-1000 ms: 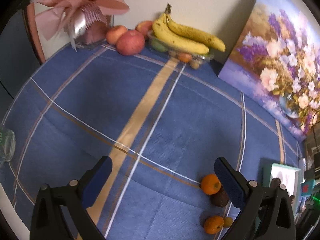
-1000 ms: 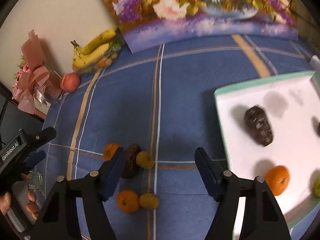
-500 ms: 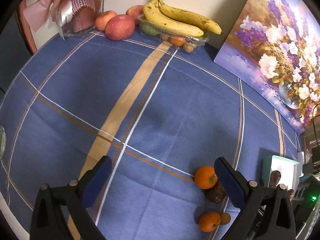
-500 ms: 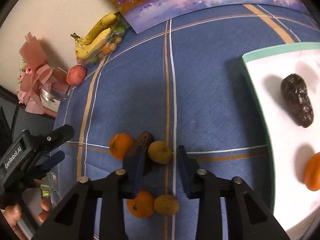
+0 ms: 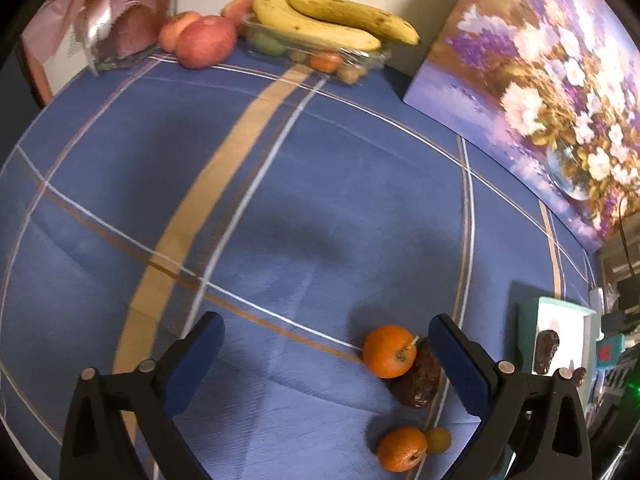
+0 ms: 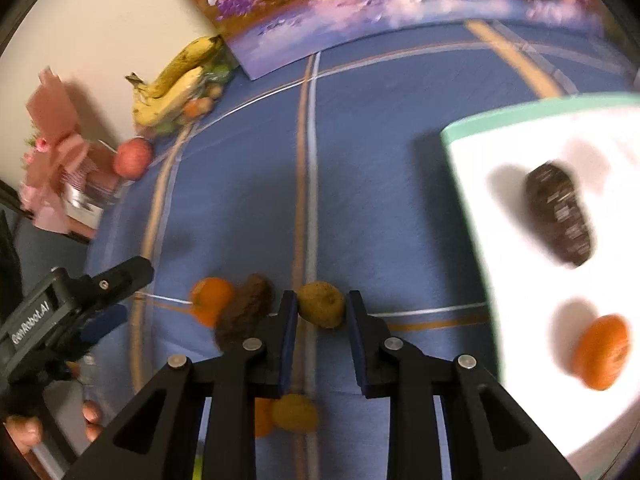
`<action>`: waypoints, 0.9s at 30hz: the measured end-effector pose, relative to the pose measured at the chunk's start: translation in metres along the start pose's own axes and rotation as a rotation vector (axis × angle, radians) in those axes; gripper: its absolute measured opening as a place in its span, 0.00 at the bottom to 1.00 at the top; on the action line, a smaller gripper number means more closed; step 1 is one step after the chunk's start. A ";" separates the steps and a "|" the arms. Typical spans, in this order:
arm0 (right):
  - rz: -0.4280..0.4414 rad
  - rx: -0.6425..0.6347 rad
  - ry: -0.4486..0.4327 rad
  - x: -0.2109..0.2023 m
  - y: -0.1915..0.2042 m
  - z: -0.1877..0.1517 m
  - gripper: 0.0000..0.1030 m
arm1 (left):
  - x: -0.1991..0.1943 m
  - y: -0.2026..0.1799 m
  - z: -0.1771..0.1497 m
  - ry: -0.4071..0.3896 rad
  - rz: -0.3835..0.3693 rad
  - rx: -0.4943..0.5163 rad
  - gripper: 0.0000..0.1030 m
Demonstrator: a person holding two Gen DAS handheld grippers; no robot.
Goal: Organize fruits
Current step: 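Close the left tool on an orange while the right tool closes on a small yellow-brown fruit, then carry the orange in the left tool while the right tool carries the yellow-brown fruit to the tray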
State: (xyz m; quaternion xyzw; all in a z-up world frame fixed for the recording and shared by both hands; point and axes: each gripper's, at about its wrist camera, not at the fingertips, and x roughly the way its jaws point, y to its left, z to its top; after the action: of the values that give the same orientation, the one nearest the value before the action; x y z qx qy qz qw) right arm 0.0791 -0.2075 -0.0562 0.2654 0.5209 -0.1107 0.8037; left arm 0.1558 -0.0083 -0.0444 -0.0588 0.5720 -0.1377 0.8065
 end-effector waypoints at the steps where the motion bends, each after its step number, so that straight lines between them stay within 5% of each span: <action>1: -0.013 -0.004 -0.005 -0.002 0.000 0.001 0.25 | 0.002 -0.003 0.000 0.011 0.003 0.013 1.00; 7: -0.019 0.043 -0.038 -0.016 -0.016 0.006 0.25 | 0.012 -0.007 -0.001 0.063 -0.049 0.000 0.98; 9: -0.015 0.043 -0.045 -0.021 -0.017 0.006 0.25 | 0.015 -0.011 -0.003 0.074 -0.042 0.016 0.81; 15: -0.002 0.036 -0.064 -0.030 -0.016 0.009 0.25 | 0.027 -0.021 -0.010 0.112 -0.072 0.021 0.58; 23: 0.013 0.040 -0.073 -0.036 -0.018 0.008 0.25 | 0.029 -0.026 -0.013 0.128 -0.142 0.001 0.36; 27: 0.017 0.050 -0.078 -0.039 -0.021 0.010 0.25 | 0.025 -0.026 -0.012 0.106 -0.132 -0.002 0.35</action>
State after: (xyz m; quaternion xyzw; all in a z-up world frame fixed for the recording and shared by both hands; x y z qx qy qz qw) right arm 0.0603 -0.2341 -0.0245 0.2853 0.4839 -0.1273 0.8174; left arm 0.1481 -0.0394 -0.0645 -0.0896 0.6089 -0.1929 0.7642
